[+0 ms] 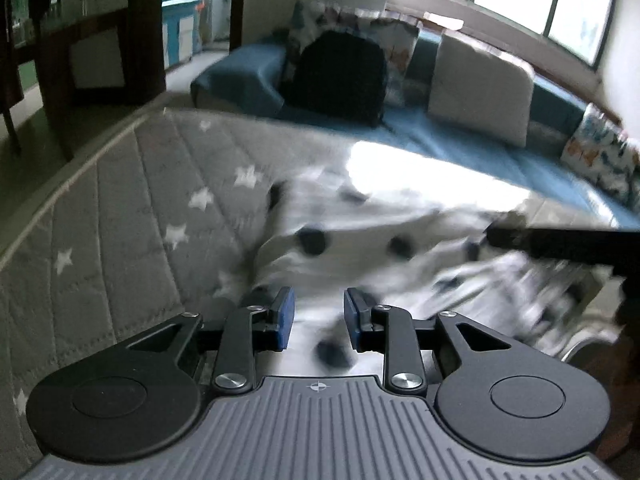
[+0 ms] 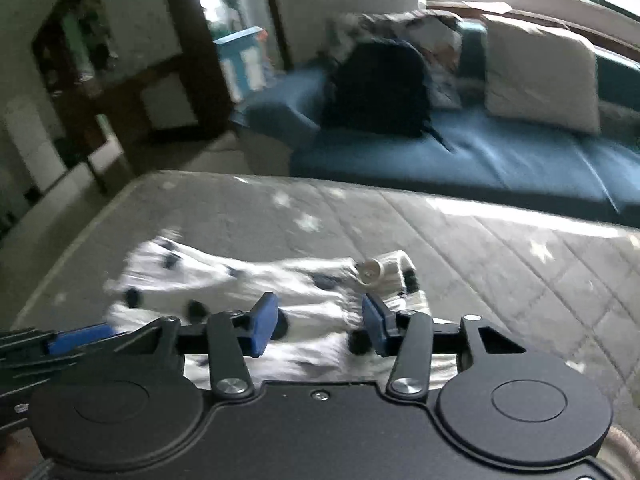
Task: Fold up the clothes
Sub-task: 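Open both grippers to release the folded pants and pull back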
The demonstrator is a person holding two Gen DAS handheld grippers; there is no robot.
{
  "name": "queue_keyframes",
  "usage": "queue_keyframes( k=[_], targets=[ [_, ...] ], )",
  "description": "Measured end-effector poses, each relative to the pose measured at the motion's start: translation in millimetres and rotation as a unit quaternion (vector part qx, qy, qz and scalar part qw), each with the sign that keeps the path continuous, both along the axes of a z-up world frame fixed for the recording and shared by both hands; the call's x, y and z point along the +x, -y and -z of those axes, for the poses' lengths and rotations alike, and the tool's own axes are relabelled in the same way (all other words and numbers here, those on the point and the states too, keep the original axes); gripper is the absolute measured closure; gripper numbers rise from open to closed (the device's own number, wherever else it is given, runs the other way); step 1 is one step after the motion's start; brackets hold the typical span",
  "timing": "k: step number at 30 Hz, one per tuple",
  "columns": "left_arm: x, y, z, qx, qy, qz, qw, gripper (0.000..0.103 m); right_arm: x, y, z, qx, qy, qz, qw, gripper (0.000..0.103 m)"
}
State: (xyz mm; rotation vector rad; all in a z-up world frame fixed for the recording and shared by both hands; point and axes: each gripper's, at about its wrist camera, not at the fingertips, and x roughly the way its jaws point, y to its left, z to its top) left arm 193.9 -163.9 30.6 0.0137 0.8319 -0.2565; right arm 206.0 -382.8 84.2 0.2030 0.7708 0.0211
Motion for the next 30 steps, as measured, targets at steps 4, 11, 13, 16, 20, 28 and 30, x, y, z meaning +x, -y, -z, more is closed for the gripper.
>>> queue_keyframes(
  k=[4,11,13,16,20,28,30],
  targets=[
    [-2.8,-2.4,-0.5,0.0,0.005,-0.002,1.0,0.075,-10.2,-10.1,-12.5,-0.024,0.011,-0.018,0.999,0.054],
    [-16.9,-4.5,-14.8,-0.003,0.023,-0.001,0.9997,0.073,-50.7,-42.8,-16.0,-0.079,0.024,-0.094,0.992,0.049],
    [-22.5,-2.2,-16.7,0.0,0.023,0.0,0.9997,0.073,-54.5,-48.5,-7.2,-0.102,0.008,-0.102,0.99,0.049],
    [-32.0,-1.8,-19.8,0.001,0.025,0.005,0.9997,0.071,-58.6,-49.9,-3.1,-0.106,0.003,-0.097,0.99,0.049],
    [-45.1,1.3,-25.5,0.009,0.031,0.002,0.9995,0.067,-73.1,-51.1,-13.3,-0.091,0.014,-0.086,0.992,0.045],
    [-82.3,6.5,-27.0,0.03,0.037,0.006,0.9989,0.054,-102.1,-54.4,-12.8,-0.085,0.004,-0.067,0.994,0.026],
    [-95.5,5.3,-26.6,0.027,0.036,0.006,0.999,0.05,-113.1,-56.3,-12.1,-0.088,0.005,-0.061,0.994,0.021]
  ],
)
